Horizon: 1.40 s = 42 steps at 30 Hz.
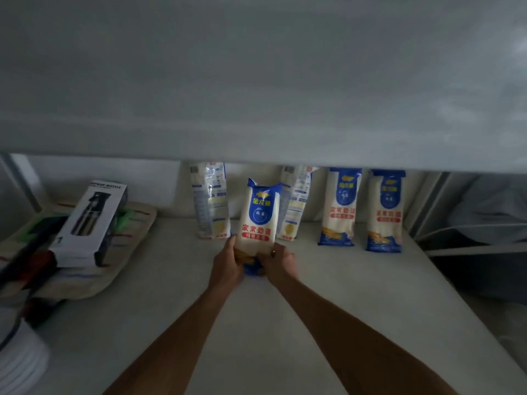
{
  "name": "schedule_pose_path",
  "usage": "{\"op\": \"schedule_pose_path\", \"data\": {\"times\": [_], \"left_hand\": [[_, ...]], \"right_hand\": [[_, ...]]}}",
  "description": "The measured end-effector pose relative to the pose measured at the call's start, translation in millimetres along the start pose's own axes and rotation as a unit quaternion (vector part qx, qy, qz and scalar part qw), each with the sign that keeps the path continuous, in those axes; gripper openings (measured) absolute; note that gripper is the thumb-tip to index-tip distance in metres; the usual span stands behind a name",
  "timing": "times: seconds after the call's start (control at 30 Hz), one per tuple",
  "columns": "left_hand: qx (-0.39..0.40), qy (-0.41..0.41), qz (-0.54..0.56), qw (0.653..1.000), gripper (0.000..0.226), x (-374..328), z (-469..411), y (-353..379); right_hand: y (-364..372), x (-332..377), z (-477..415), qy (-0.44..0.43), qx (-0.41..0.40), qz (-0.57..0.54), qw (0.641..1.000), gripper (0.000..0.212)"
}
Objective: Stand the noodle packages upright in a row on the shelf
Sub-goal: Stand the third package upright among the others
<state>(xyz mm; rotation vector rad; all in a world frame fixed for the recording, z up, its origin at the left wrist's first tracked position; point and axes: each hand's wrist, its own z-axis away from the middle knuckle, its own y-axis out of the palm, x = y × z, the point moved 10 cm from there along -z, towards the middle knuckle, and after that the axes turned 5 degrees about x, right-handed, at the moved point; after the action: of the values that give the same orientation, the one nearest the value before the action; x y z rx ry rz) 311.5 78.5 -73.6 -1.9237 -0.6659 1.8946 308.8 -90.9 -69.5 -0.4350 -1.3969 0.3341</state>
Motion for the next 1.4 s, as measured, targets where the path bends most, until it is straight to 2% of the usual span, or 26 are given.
{"op": "schedule_pose_path", "data": {"times": [0.2,0.27,0.3,0.33,0.4,0.5,0.63,0.7,0.73,0.77,0.9,1.0,1.07,1.17,1.23,1.33,1.4], "left_hand": [[0.063,0.006,0.051,0.997,0.065,-7.1,-17.9,5.5],[0.079,0.081,0.028,0.993,0.050,-18.7,-19.0,10.4],[0.064,0.119,-0.002,0.991,0.049,-22.8,-18.3,11.4],[0.063,0.134,-0.020,0.989,0.058,-20.8,-17.9,12.5],[0.117,0.088,-0.014,0.989,0.086,-5.5,-10.2,18.8],[0.164,0.046,-0.083,0.982,0.099,-0.6,6.9,28.2],[0.201,0.003,-0.162,0.966,0.085,-0.4,10.9,43.4],[0.210,-0.025,-0.185,0.960,0.079,2.1,9.0,45.6],[0.220,-0.032,-0.198,0.955,0.076,0.8,8.7,49.5],[0.229,-0.043,-0.209,0.950,0.074,0.4,9.0,53.5],[0.251,-0.077,-0.253,0.931,0.076,2.0,8.3,65.1],[0.265,-0.093,-0.260,0.924,0.076,-2.8,3.1,66.3],[0.275,-0.104,-0.254,0.921,0.075,-7.9,-5.0,63.9],[0.289,-0.129,-0.235,0.919,0.076,-9.3,-15.5,60.2],[0.287,-0.130,-0.250,0.915,0.077,-8.2,-15.9,58.4],[0.226,-0.076,-0.315,0.919,0.081,-19.3,-7.5,56.2],[0.217,-0.036,-0.327,0.919,0.079,-27.5,2.7,67.9]], "right_hand": [[-1.9,14.6,-27.9,0.024,0.011,-0.042,0.999,0.028],[3.8,12.7,-33.0,0.066,0.023,-0.092,0.993,0.030],[6.3,11.1,-34.7,0.087,0.031,-0.117,0.989,0.030],[9.2,10.4,-36.8,0.103,0.036,-0.129,0.986,0.028],[12.7,11.3,-37.8,0.133,0.029,-0.163,0.977,0.020],[17.4,6.4,-48.0,0.164,0.003,-0.212,0.963,0.008],[18.5,-6.1,-56.6,0.167,-0.009,-0.212,0.963,0.019],[24.6,-4.7,-57.4,0.143,0.037,-0.207,0.967,0.017],[21.3,-4.3,-56.4,0.131,0.051,-0.188,0.972,0.025],[14.8,-7.3,-57.9,0.126,0.047,-0.168,0.977,0.033],[-39.6,-8.2,-67.9,0.092,-0.052,-0.140,0.984,0.035],[-64.4,5.1,-79.1,0.075,-0.080,-0.125,0.986,0.054],[-64.7,7.4,-91.4,0.078,-0.060,-0.116,0.988,0.062],[-53.7,12.9,-100.2,0.084,0.011,-0.185,0.979,0.051],[-66.7,25.9,-95.4,0.071,-0.006,-0.238,0.969,0.041],[-86.7,42.2,-94.2,0.063,-0.027,-0.295,0.953,0.019],[-94.3,44.1,-97.4,0.067,-0.043,-0.277,0.958,0.028]]}}
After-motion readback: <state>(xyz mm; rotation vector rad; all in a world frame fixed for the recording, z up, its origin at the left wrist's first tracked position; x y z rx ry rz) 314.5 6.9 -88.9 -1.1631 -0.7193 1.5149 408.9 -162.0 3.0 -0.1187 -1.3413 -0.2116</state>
